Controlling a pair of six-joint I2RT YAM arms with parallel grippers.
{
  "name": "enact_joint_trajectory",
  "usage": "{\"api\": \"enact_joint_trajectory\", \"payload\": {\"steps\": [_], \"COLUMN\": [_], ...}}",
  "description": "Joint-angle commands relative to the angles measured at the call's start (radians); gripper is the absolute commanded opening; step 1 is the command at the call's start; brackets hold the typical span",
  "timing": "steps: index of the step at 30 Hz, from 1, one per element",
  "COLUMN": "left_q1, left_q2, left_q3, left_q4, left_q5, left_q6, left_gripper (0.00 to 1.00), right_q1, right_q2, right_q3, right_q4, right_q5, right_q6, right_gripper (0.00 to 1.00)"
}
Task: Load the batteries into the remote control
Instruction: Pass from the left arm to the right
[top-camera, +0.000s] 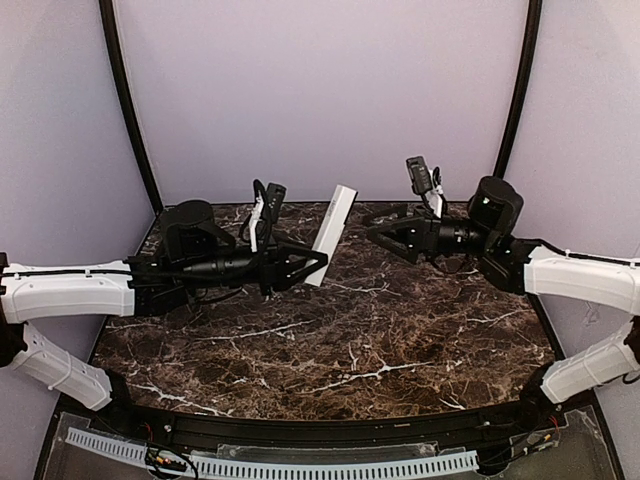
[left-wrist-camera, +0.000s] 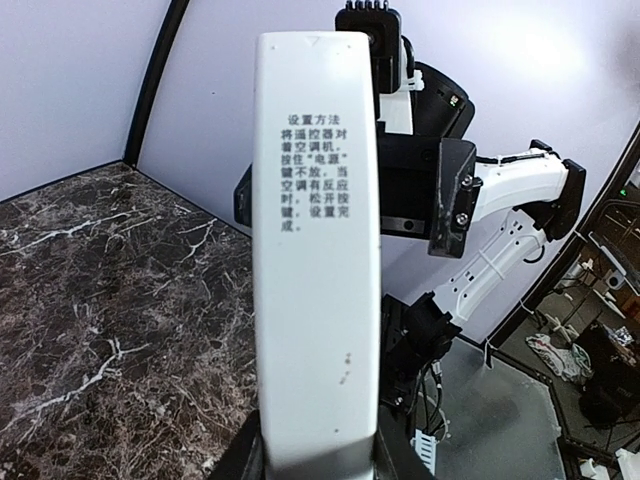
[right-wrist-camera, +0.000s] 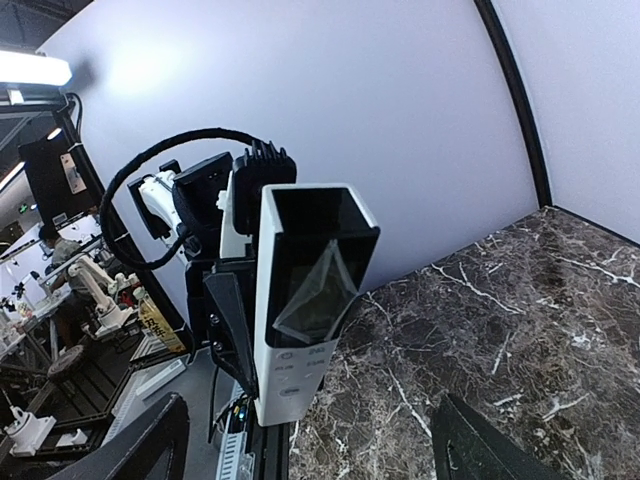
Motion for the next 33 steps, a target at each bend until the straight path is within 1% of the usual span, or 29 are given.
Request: {"api": "enact_joint_trajectory", "payload": {"steps": [1, 5, 11, 15, 24, 26, 28, 29, 30, 31, 32, 33], "left_q1": [-0.01, -0.014, -0.014, -0.016, -0.014, -0.015, -0.015, -0.014, -0.015, -0.014, -0.014, -0.013], "left_q2": [-0.009, -0.006, -0.002, 0.0, -0.006, -0.011, -0.019, -0.026, -0.031, -0.043, -0.051, -0.071], "left_q3": [-0.021, -0.025, -0.035, -0.036, -0.047, -0.054, -0.06, -0.061, -0.061, -0.06, -0.058, -0.057], "left_q4": [0.115, 0.12, 0.126, 0.122, 0.118, 0.118, 0.112, 0.105, 0.08, 0.042, 0.018, -0.028], "left_q5": [0.053, 0.068, 0.072, 0.067, 0.051, 0.043, 0.025, 0.016, -0.006, -0.021, -0.061, -0.08], "left_q6": [-0.031, -0.026, -0.026, -0.027, -0.019, -0.017, -0.015, -0.009, -0.003, 0.009, 0.017, 0.03], "left_gripper": [0.21, 0.2, 0.2, 0.2, 0.2, 0.21, 0.28, 0.38, 0.44, 0.57, 0.62, 0.73], "right_q1": [0.058, 0.082, 0.089, 0.101, 0.116, 0.116, 0.116, 0.115, 0.11, 0.104, 0.094, 0.081], "right_q2": [0.079, 0.138, 0.182, 0.2, 0.233, 0.228, 0.224, 0.219, 0.212, 0.201, 0.187, 0.181], "right_q3": [0.08, 0.115, 0.124, 0.141, 0.165, 0.17, 0.174, 0.18, 0.187, 0.205, 0.224, 0.249], "right_q4": [0.09, 0.127, 0.245, 0.256, 0.282, 0.271, 0.247, 0.224, 0.179, 0.116, 0.024, -0.077], "right_q5": [-0.015, -0.031, -0.077, -0.096, -0.143, -0.142, -0.145, -0.142, -0.131, -0.111, -0.081, -0.048], "right_q6": [0.007, 0.034, 0.117, 0.129, 0.153, 0.151, 0.14, 0.123, 0.098, 0.067, 0.029, -0.016], "right_gripper": [0.81, 0.75, 0.61, 0.52, 0.16, 0.11, 0.09, 0.09, 0.08, 0.07, 0.07, 0.07]}}
